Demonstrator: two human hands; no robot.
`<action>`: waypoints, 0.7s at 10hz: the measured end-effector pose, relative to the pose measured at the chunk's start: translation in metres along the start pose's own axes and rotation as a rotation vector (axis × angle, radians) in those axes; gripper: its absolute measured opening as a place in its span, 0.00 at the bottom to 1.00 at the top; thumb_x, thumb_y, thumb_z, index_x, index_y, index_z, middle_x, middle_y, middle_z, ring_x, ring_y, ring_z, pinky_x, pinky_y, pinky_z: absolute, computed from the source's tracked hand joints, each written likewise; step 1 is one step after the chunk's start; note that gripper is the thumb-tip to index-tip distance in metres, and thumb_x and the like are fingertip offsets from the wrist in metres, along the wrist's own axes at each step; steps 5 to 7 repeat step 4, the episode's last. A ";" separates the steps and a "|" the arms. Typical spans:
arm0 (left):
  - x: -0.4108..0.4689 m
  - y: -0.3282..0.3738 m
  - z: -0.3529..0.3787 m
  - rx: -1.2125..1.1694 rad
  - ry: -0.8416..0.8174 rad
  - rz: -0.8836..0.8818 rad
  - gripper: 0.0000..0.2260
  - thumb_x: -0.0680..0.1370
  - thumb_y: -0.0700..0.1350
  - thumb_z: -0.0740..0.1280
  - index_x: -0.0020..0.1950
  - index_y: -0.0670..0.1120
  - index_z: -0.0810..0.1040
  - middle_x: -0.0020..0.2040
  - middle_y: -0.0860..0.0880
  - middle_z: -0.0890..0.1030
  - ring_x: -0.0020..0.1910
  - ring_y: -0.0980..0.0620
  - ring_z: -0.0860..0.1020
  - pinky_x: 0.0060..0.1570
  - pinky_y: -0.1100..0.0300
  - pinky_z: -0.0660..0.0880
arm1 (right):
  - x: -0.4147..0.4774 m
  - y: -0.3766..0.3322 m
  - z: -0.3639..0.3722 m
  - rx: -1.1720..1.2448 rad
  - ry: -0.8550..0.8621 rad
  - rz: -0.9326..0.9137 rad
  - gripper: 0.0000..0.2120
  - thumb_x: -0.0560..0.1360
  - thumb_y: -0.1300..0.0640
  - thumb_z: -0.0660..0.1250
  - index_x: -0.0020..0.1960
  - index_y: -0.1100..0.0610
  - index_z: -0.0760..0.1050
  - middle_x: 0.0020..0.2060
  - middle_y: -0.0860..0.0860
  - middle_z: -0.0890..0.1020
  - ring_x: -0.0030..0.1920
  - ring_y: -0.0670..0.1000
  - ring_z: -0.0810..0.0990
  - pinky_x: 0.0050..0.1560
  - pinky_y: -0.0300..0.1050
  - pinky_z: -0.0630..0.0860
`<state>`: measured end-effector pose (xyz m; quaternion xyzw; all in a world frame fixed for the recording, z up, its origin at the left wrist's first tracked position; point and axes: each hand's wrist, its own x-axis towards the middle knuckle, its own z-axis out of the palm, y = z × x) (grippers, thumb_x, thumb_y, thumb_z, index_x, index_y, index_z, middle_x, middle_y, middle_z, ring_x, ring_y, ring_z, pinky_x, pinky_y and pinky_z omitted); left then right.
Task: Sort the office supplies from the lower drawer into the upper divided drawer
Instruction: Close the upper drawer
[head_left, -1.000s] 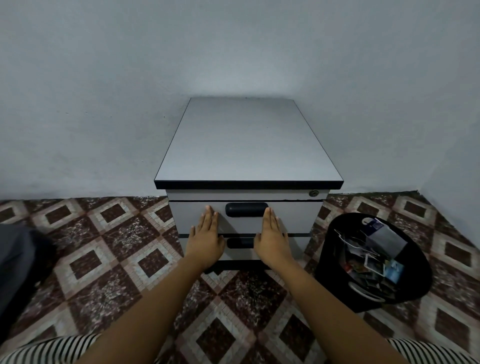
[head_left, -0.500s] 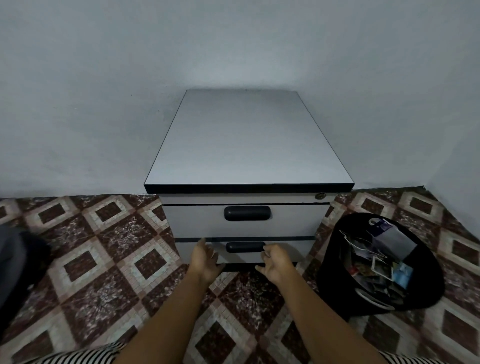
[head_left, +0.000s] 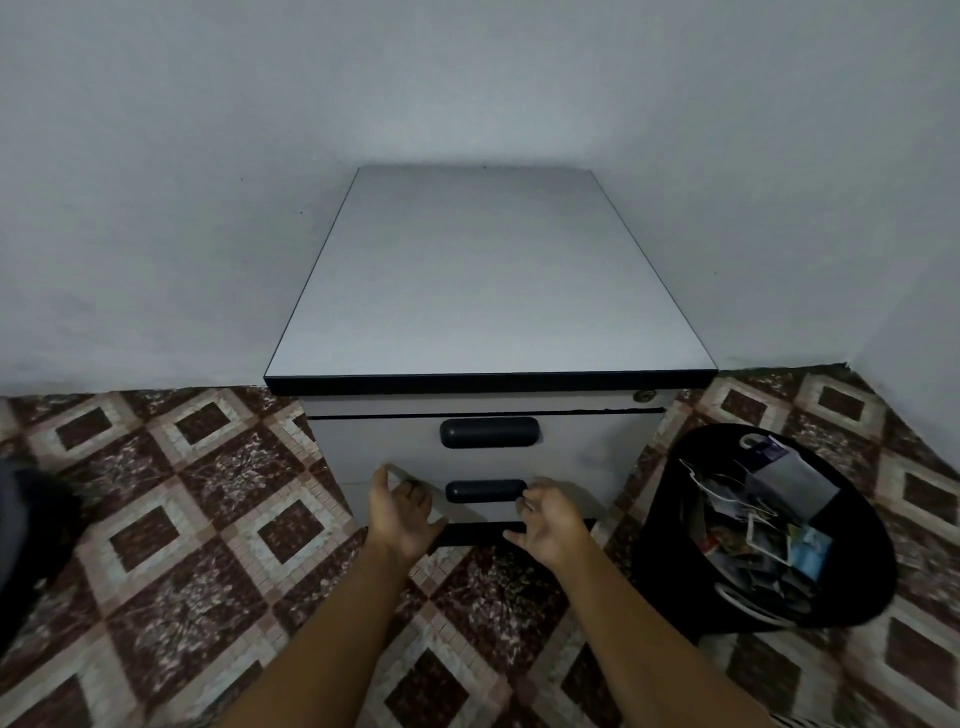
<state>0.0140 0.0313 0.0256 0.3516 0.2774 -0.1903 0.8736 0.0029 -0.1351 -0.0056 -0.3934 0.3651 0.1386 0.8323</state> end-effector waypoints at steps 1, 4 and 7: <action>0.004 -0.002 -0.001 0.024 0.002 0.004 0.30 0.80 0.60 0.50 0.77 0.45 0.51 0.76 0.46 0.59 0.75 0.49 0.58 0.72 0.44 0.52 | -0.010 -0.002 0.001 0.004 -0.009 0.006 0.14 0.81 0.64 0.54 0.64 0.56 0.68 0.70 0.54 0.67 0.70 0.51 0.65 0.70 0.63 0.56; 0.006 -0.010 -0.020 0.291 0.052 0.025 0.25 0.82 0.55 0.53 0.76 0.46 0.57 0.74 0.46 0.64 0.73 0.43 0.62 0.71 0.44 0.56 | -0.015 0.000 0.000 -0.204 0.079 -0.086 0.18 0.80 0.54 0.60 0.69 0.56 0.67 0.66 0.55 0.71 0.66 0.52 0.70 0.62 0.56 0.67; 0.006 -0.010 -0.020 0.291 0.052 0.025 0.25 0.82 0.55 0.53 0.76 0.46 0.57 0.74 0.46 0.64 0.73 0.43 0.62 0.71 0.44 0.56 | -0.015 0.000 0.000 -0.204 0.079 -0.086 0.18 0.80 0.54 0.60 0.69 0.56 0.67 0.66 0.55 0.71 0.66 0.52 0.70 0.62 0.56 0.67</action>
